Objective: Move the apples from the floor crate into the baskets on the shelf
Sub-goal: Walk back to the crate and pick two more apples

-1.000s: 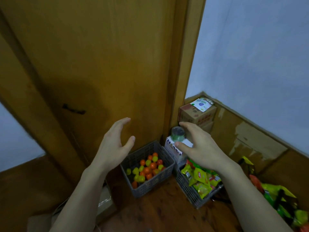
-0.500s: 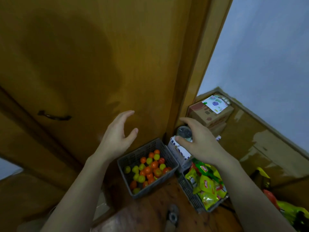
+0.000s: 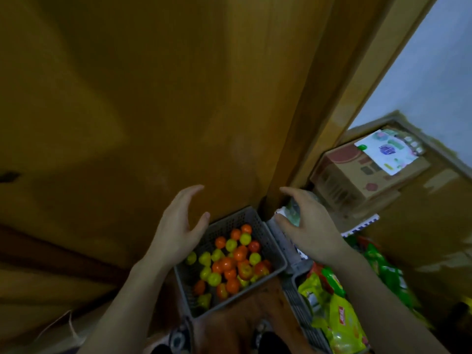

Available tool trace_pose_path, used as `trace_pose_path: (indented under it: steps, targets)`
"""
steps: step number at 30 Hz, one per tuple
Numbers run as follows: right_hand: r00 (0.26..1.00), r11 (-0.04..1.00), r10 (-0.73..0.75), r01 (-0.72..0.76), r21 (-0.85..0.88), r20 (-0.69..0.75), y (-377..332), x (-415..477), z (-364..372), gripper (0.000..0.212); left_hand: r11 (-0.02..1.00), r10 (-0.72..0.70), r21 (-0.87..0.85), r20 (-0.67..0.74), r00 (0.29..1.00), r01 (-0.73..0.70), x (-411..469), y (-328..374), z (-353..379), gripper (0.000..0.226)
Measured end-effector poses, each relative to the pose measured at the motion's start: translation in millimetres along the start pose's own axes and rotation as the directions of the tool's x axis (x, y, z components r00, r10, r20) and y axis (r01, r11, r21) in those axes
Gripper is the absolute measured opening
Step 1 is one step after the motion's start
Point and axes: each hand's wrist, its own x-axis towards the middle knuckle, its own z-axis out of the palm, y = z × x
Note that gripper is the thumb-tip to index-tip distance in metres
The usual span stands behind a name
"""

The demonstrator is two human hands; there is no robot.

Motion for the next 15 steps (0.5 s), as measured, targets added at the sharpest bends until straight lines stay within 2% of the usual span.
trace_pose_path:
  steps: [5,9,12,15]
  targets:
    - [0.999,0.998,0.01,-0.013,-0.054,-0.045,107,65,113,0.059,0.999,0.037,0.001,0.046,0.998,-0.037,59,-120,118,0.056]
    - [0.998,0.995,0.039,-0.043,-0.085,-0.052,205,104,221,0.057,0.992,0.123,-0.018,0.147,0.981,-0.122,91,-215,238,0.055]
    - [1.0,0.987,0.02,-0.019,-0.161,0.005,272,135,298,0.055,0.974,0.225,-0.033,0.297,0.928,-0.225,103,-283,330,0.061]
    - [0.996,0.967,0.02,0.003,-0.255,0.089,333,168,357,0.06,0.956,0.257,0.009,0.45,0.855,-0.292,107,-352,407,0.065]
